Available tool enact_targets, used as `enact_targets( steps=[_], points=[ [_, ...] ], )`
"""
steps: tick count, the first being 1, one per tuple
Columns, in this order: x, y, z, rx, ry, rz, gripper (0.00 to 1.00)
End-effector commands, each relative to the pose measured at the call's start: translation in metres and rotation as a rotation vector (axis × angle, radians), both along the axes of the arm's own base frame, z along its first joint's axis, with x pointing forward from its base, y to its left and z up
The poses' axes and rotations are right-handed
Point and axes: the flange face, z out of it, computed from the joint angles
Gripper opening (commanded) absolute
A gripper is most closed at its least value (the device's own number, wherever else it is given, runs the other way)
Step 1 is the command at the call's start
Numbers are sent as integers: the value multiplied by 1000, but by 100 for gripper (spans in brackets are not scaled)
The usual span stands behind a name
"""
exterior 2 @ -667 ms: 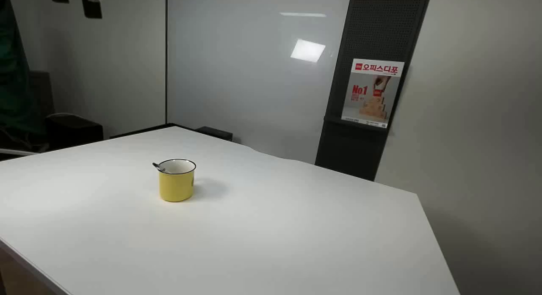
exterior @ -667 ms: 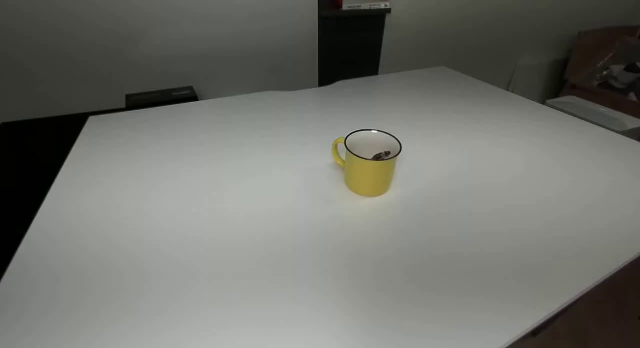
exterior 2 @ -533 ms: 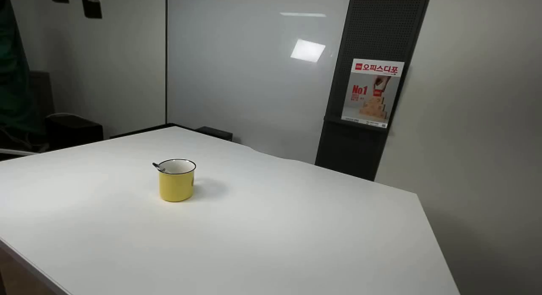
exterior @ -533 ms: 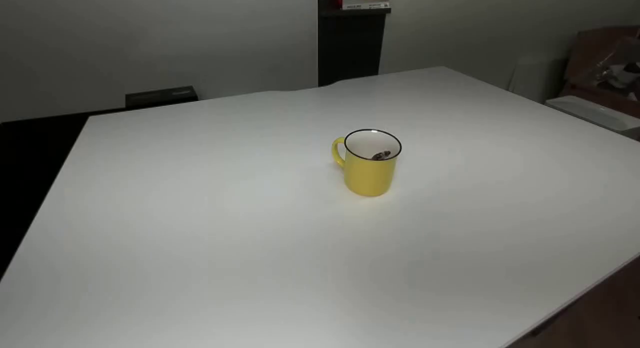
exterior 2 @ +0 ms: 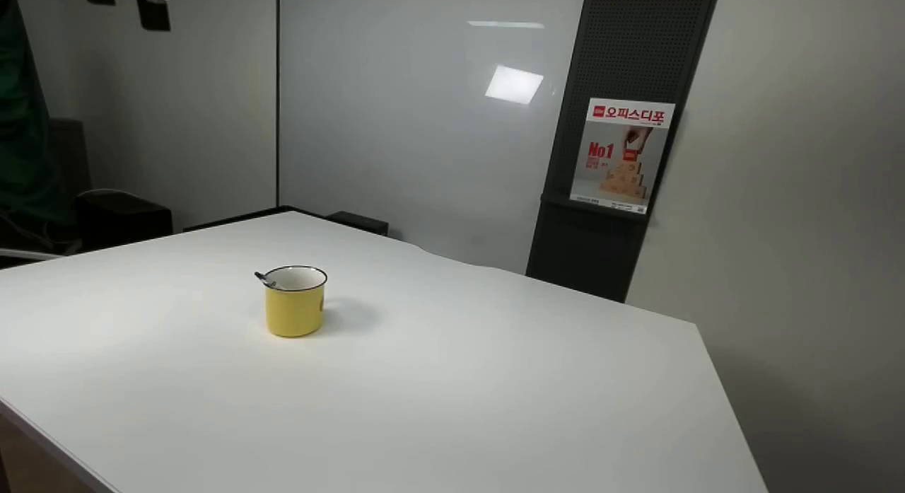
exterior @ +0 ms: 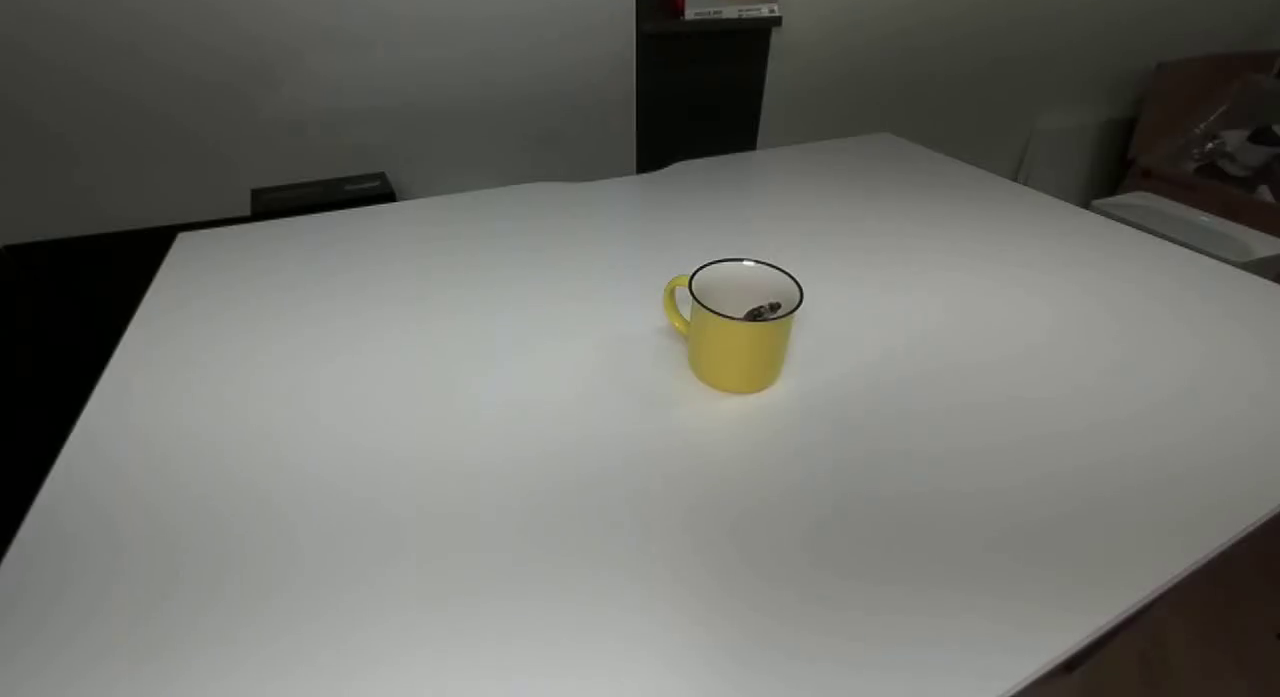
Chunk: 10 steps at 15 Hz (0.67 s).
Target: Take the pen out of the yellow mug
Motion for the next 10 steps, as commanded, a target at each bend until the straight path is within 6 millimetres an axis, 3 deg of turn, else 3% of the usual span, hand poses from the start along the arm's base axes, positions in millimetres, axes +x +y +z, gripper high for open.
enact_targets(
  steps=[1,5,10],
  points=[
    [0,0,0,0,1,0,100],
    [24,-13,-10,-108,-58,-32,100],
    [69,-25,-45,-226,-115,-28,100]
  ],
)
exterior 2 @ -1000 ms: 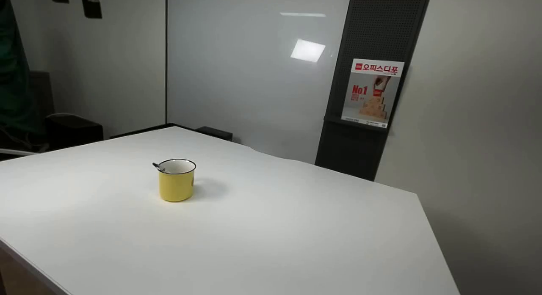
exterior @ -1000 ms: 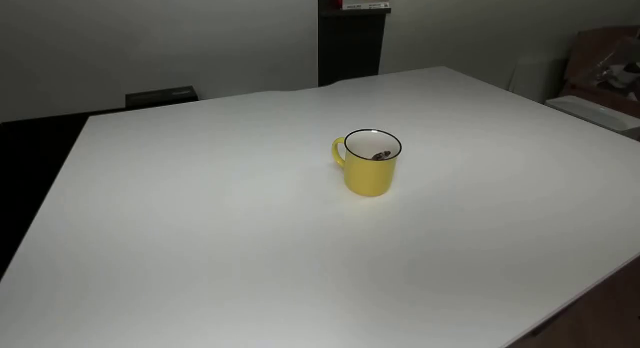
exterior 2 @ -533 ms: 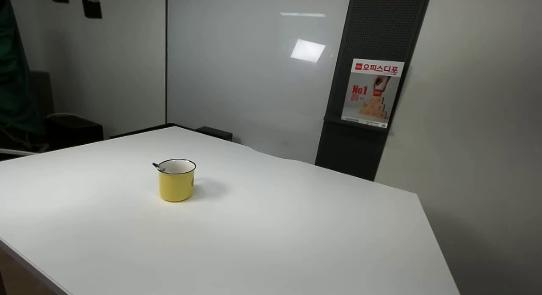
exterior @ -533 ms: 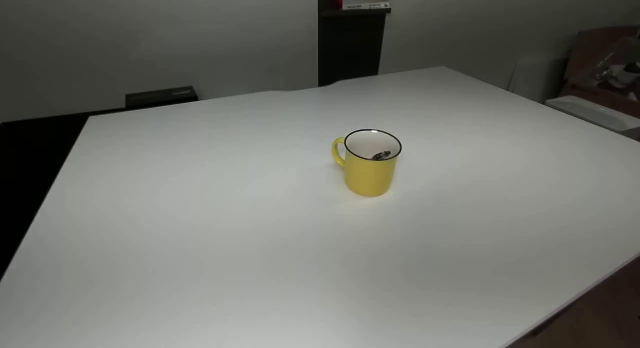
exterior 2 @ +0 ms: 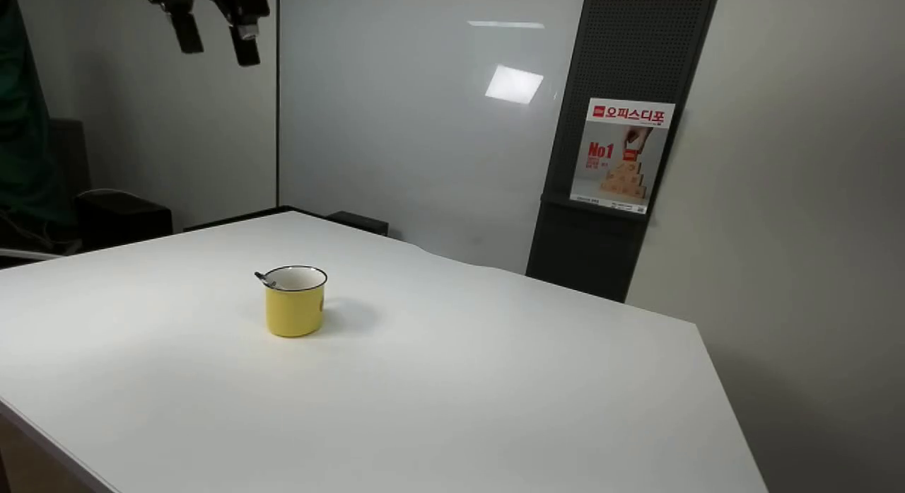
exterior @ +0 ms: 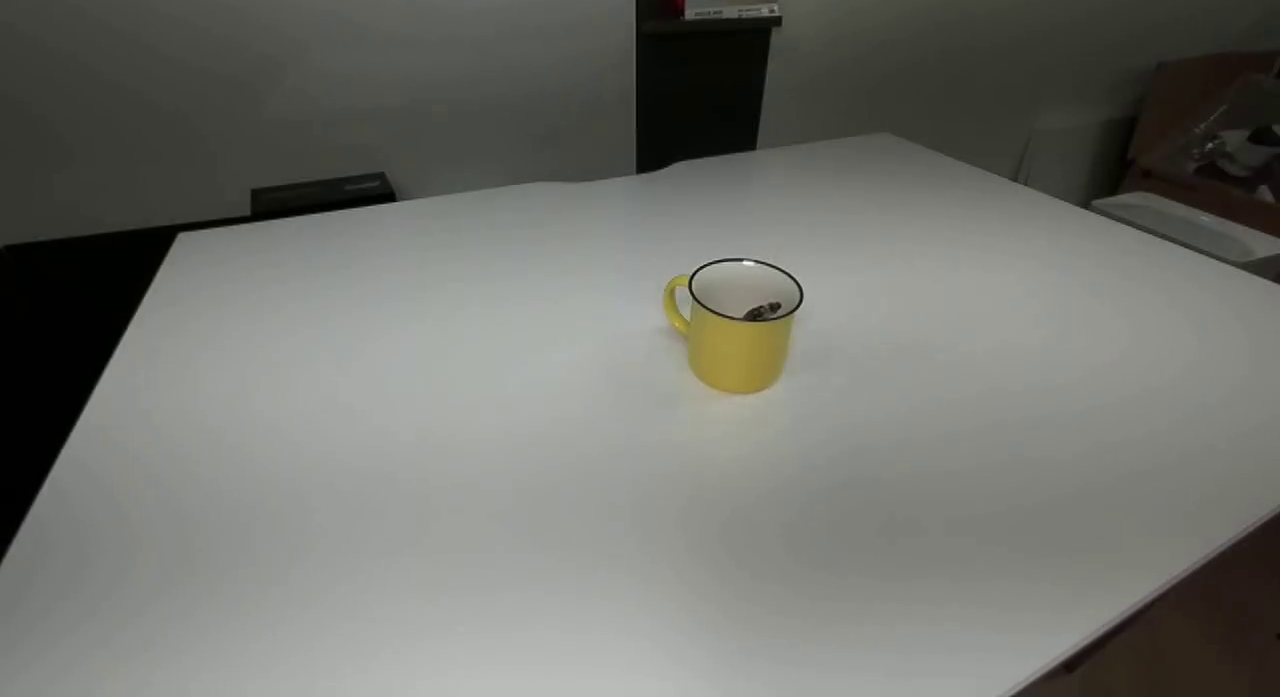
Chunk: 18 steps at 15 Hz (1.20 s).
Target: Take the pen out of the yellow mug
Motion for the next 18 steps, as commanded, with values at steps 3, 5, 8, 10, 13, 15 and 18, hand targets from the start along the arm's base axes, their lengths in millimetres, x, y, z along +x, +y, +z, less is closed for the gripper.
enact_targets(
  steps=[3,5,8,10,13,15,18],
  points=[
    [48,1,-48,-118,-2,1,100],
    [58,2,-68,-152,21,4,100],
    [67,5,-96,-191,64,9,100],
    [69,7,-115,-209,96,16,100],
    [70,11,-142,-209,143,34,100],
    [72,18,-155,-174,154,44,100],
    [63,12,-155,-192,164,68,100]
  ],
)
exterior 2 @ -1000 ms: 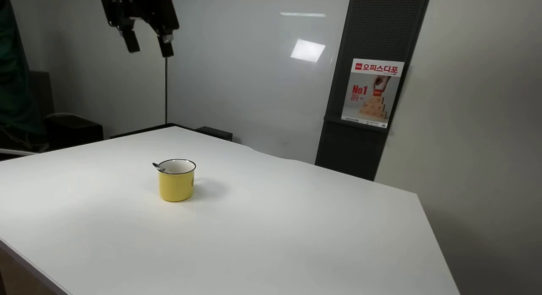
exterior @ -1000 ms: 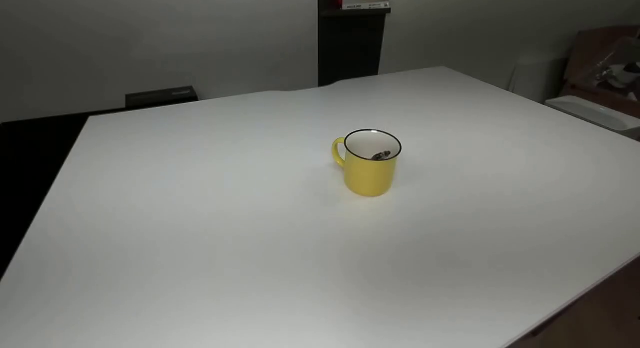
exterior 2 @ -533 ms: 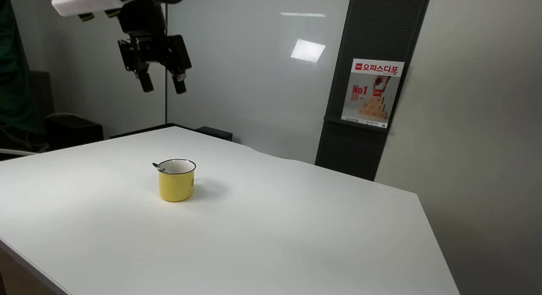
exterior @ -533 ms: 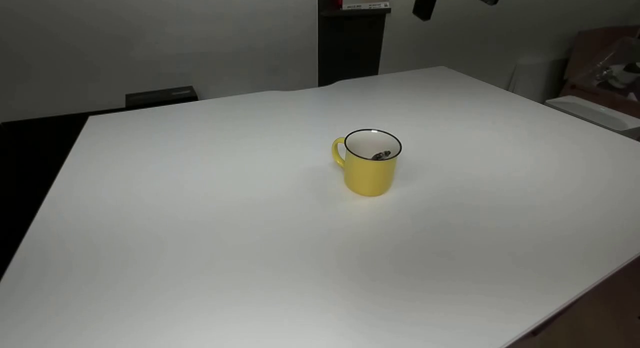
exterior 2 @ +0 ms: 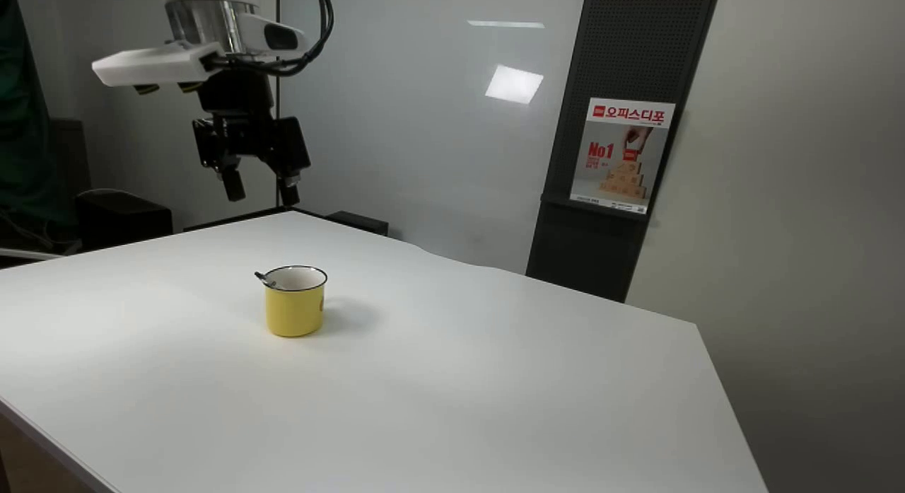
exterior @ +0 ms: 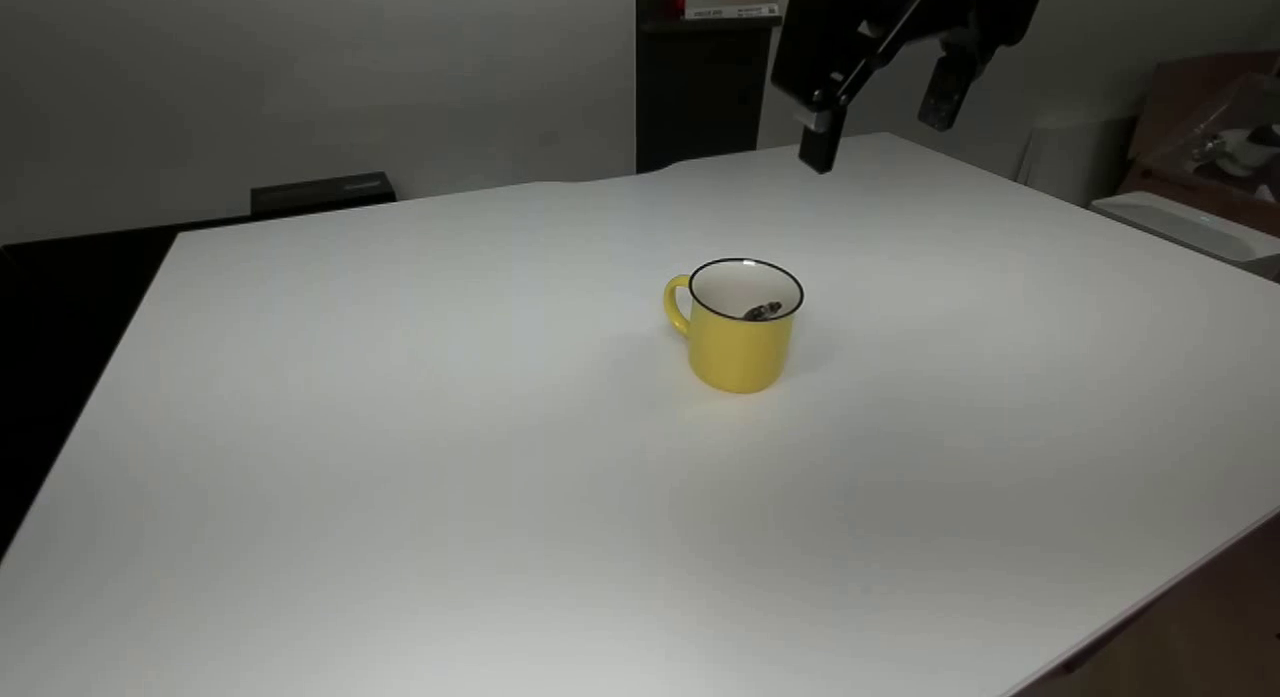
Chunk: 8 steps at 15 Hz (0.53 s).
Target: Take the pen out of the yellow mug
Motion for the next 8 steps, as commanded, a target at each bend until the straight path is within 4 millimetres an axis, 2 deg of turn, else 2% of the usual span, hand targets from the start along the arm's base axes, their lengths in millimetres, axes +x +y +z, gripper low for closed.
enact_targets(
  steps=[1,4,8],
  points=[
    [0,-1,1,1,0,0,100],
    [3,1,2,3,-23,-3,100],
    [17,5,-27,50,-54,-26,100]
  ],
)
